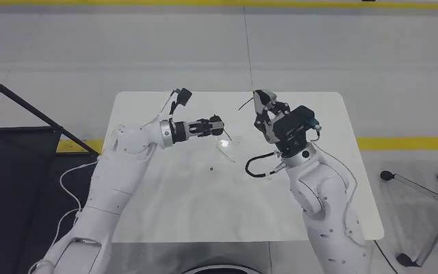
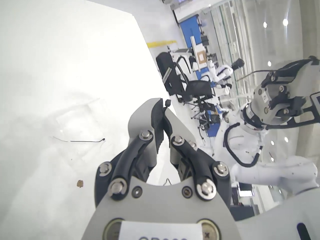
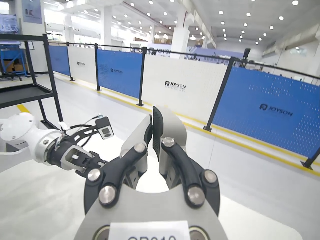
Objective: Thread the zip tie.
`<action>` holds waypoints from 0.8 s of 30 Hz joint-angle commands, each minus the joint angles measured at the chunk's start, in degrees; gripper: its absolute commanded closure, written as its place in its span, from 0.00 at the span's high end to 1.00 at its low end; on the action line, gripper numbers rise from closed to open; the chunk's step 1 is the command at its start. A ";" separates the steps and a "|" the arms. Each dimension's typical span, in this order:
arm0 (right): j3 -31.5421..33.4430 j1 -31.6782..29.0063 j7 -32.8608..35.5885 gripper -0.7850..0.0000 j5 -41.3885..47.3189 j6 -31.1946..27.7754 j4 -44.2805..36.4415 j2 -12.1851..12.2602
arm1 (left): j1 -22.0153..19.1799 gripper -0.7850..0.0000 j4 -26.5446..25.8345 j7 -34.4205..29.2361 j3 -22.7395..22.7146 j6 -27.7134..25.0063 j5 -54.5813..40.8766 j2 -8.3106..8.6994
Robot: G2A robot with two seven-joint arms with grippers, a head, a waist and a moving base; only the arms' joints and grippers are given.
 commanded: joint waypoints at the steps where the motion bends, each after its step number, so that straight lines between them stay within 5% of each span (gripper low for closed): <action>1: 0.48 0.20 -2.19 0.00 -1.25 -2.48 0.21 0.32 | -3.37 0.00 4.24 -4.87 1.71 -2.96 -1.65 -0.30; 5: 1.00 0.55 -4.28 0.00 -3.72 -5.60 0.32 0.83 | -7.94 0.00 9.78 -10.50 4.53 -7.01 -5.08 -1.02; 9: 0.93 -0.07 -3.10 0.00 -6.39 -4.92 -1.08 1.14 | -10.50 0.00 13.50 -8.07 6.04 -7.72 -6.28 -1.72; 20: 0.83 -0.26 -2.88 0.00 -6.58 -4.67 -1.39 1.16 | -9.91 0.00 12.93 -7.55 6.24 -7.18 -6.58 -1.76; 24: -0.37 -0.12 -7.57 0.00 -8.76 -6.20 -0.99 1.43 | -10.29 0.00 12.16 -11.66 6.64 -6.70 -10.73 -1.77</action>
